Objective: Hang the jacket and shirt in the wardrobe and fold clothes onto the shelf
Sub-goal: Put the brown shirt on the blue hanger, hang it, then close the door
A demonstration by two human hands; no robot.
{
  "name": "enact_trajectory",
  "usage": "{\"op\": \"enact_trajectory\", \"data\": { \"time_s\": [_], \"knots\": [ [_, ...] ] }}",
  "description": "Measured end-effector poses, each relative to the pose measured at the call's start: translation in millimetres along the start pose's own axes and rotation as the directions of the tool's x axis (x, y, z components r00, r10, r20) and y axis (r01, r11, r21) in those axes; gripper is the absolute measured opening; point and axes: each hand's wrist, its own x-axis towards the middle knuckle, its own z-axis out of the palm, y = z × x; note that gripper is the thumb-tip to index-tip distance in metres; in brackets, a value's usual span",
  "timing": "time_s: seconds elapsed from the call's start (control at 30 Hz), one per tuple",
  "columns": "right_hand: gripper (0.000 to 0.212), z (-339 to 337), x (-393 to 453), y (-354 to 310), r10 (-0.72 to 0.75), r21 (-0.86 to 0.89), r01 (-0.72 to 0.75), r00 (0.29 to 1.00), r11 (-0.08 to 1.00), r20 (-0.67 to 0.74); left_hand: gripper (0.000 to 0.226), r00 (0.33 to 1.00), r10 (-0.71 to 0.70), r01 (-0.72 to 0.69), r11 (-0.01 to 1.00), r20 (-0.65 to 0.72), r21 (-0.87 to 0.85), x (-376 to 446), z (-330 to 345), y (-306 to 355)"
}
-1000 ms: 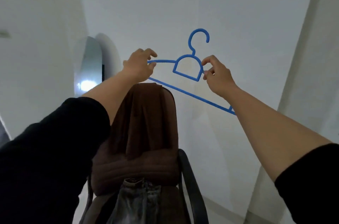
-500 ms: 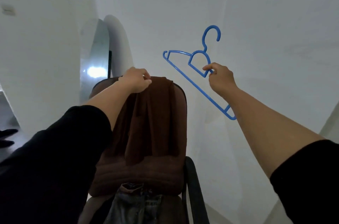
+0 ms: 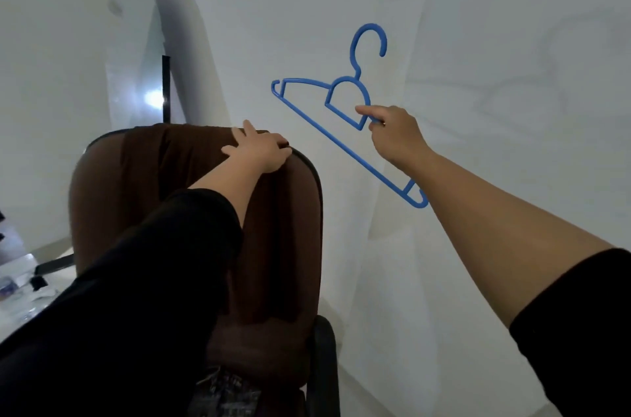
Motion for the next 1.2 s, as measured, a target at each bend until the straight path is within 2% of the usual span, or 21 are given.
{"op": "enact_trajectory", "data": {
  "time_s": [0.1, 0.17, 0.33, 0.4, 0.47, 0.57, 0.67, 0.73, 0.8, 0.97, 1.07, 1.13, 1.2],
  "knots": [
    [0.045, 3, 10, 12, 0.014, 0.018, -0.015, 1.0, 1.0, 0.028, 0.055, 0.996, -0.093, 0.093, 0.996, 0.007, -0.013, 14, 12, -5],
    [0.044, 5, 14, 18, 0.026, 0.027, -0.028, 0.999, 0.999, 0.04, 0.051, 0.992, -0.1, 0.103, 0.994, -0.074, 0.028, 19, 17, -10],
    [0.043, 12, 8, 22, 0.035, 0.033, -0.037, 0.998, 0.999, 0.051, 0.043, 0.936, 0.052, -0.056, 0.998, -0.349, -0.001, 22, 14, -33],
    [0.043, 12, 2, 20, 0.031, 0.033, -0.033, 0.998, 0.999, 0.057, 0.043, 0.909, 0.044, -0.092, 0.991, -0.414, -0.097, 17, 8, -40],
    [0.043, 8, -4, 14, 0.039, 0.041, -0.041, 0.998, 0.998, 0.055, 0.041, 0.898, -0.031, -0.098, 0.958, -0.439, -0.268, 7, -3, -47],
    [0.042, 3, -19, 1, 0.047, 0.056, -0.049, 0.998, 0.997, 0.031, 0.035, 0.89, -0.166, -0.102, 0.836, -0.424, -0.54, -18, -26, -62],
    [0.043, 1, -41, -21, 0.042, 0.083, -0.043, 0.999, 0.996, 0.016, 0.03, 0.877, -0.311, -0.118, 0.599, -0.366, -0.792, -46, -67, -84],
    [0.051, 2, -58, -39, 0.044, 0.092, -0.045, 0.999, 0.995, 0.014, 0.032, 0.886, -0.326, -0.17, 0.435, -0.33, -0.885, -67, -101, -96],
    [0.062, 5, -76, -60, 0.044, 0.123, -0.047, 0.999, 0.991, 0.03, 0.036, 0.902, -0.294, -0.217, 0.324, -0.316, -0.921, -93, -134, -105],
    [0.081, 22, -123, -121, 0.016, 0.241, -0.03, 0.998, 0.97, 0.059, 0.038, 0.932, -0.119, -0.322, 0.159, -0.342, -0.933, -162, -195, -130],
    [0.09, 32, -144, -157, 0.007, 0.248, -0.02, 0.999, 0.968, 0.053, 0.033, 0.938, -0.022, -0.345, 0.056, -0.347, -0.937, -191, -216, -151],
    [0.082, 39, -156, -178, 0.006, 0.307, -0.025, 0.998, 0.951, 0.062, 0.03, 0.936, 0.014, -0.352, 0.013, -0.352, -0.936, -212, -224, -160],
    [0.058, 46, -167, -195, 0.001, 0.35, -0.028, 0.997, 0.936, 0.076, 0.029, 0.932, 0.046, -0.361, 0.014, -0.36, -0.932, -231, -230, -170]
  ]
}}
